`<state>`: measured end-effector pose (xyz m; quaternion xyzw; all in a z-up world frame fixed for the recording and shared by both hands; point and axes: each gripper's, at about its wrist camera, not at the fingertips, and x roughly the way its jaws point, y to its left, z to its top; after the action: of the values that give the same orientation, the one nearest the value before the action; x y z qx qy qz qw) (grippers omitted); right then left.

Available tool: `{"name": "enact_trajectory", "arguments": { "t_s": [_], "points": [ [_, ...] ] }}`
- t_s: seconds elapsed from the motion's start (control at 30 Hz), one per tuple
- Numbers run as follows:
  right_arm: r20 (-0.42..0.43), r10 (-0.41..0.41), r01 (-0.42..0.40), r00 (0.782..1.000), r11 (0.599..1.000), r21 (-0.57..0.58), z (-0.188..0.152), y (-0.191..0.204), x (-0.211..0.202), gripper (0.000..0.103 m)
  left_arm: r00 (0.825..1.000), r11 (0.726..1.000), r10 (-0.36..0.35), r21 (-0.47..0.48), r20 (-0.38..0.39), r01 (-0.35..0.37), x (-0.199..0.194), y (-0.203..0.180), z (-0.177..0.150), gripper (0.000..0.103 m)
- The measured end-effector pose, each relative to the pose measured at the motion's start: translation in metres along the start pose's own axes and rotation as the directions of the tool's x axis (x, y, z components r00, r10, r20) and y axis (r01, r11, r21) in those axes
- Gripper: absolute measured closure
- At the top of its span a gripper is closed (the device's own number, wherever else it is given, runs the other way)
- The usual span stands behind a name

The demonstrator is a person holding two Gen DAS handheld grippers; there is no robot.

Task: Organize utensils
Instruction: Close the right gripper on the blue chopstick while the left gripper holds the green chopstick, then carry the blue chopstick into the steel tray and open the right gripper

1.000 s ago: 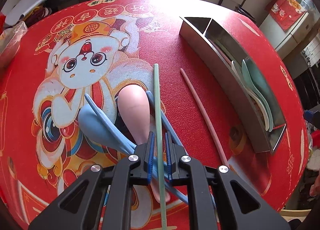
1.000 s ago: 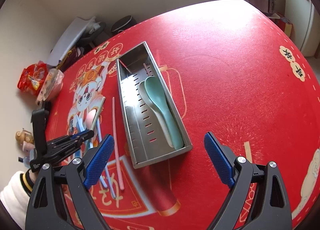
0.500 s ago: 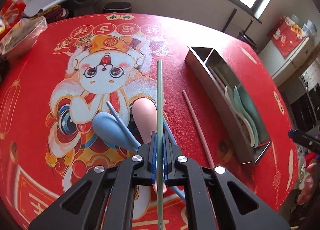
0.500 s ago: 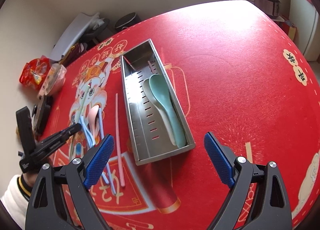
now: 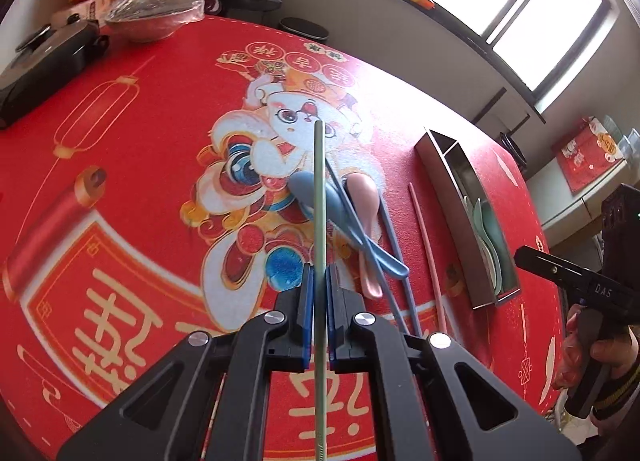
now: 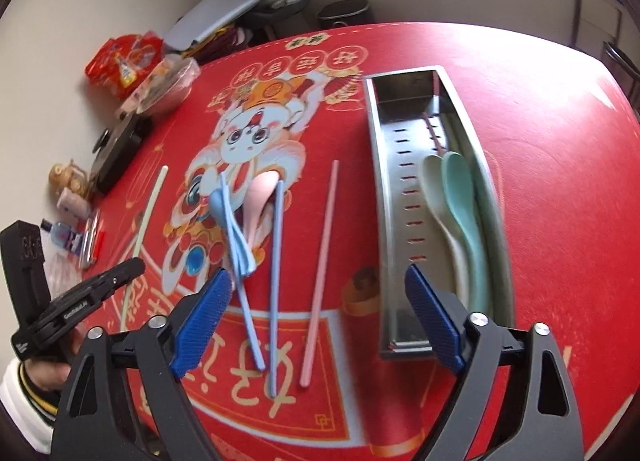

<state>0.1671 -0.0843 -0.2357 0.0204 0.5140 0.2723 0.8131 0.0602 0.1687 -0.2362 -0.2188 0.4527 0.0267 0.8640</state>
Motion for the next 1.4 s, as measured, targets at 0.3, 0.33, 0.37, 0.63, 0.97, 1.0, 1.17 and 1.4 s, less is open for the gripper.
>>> {"name": "enact_trajectory", "arguments": {
  "t_s": [0.3,0.33,0.37,0.63,0.97,1.0,1.17,1.4],
  "points": [
    [-0.162,0.012,-0.055,0.987,0.962,-0.268,-0.014,0.076,0.07,0.079,1.0,0.999,0.014,-0.051,0.009,-0.014,-0.016,0.025,-0.017,0.098],
    [-0.174,0.015,-0.061,0.985,0.963,-0.263,-0.017,0.077,0.075,0.081,1.0,0.999,0.013,-0.053,0.006,-0.013,-0.017,0.026,-0.019,0.098],
    [-0.186,0.015,-0.064,0.982,0.964,-0.258,-0.02,0.077,0.08,0.082,1.0,0.999,0.013,-0.053,0.003,-0.013,-0.017,0.026,-0.021,0.098],
    [-0.239,-0.027,-0.042,0.971,0.959,-0.28,-0.029,0.079,0.1,0.09,1.0,0.999,-0.014,-0.038,-0.018,0.014,-0.011,0.021,-0.025,0.098],
    [-0.224,-0.056,-0.02,0.973,0.947,-0.319,-0.02,0.084,0.112,0.091,1.0,0.999,-0.004,-0.05,-0.019,0.003,-0.011,0.018,-0.027,0.098],
    [-0.223,-0.056,-0.019,0.973,0.947,-0.321,-0.019,0.084,0.112,0.092,1.0,0.999,-0.001,-0.052,-0.018,0.0,-0.012,0.018,-0.027,0.098],
    [-0.236,-0.004,-0.062,0.972,0.96,-0.274,-0.024,0.079,0.106,0.096,1.0,0.998,0.014,-0.062,-0.012,-0.014,-0.014,0.018,-0.029,0.098],
    [-0.242,0.105,-0.157,0.965,0.965,-0.209,-0.03,0.073,0.084,0.096,1.0,0.997,0.028,-0.073,0.014,-0.027,-0.021,0.011,-0.029,0.098]
  ]
}}
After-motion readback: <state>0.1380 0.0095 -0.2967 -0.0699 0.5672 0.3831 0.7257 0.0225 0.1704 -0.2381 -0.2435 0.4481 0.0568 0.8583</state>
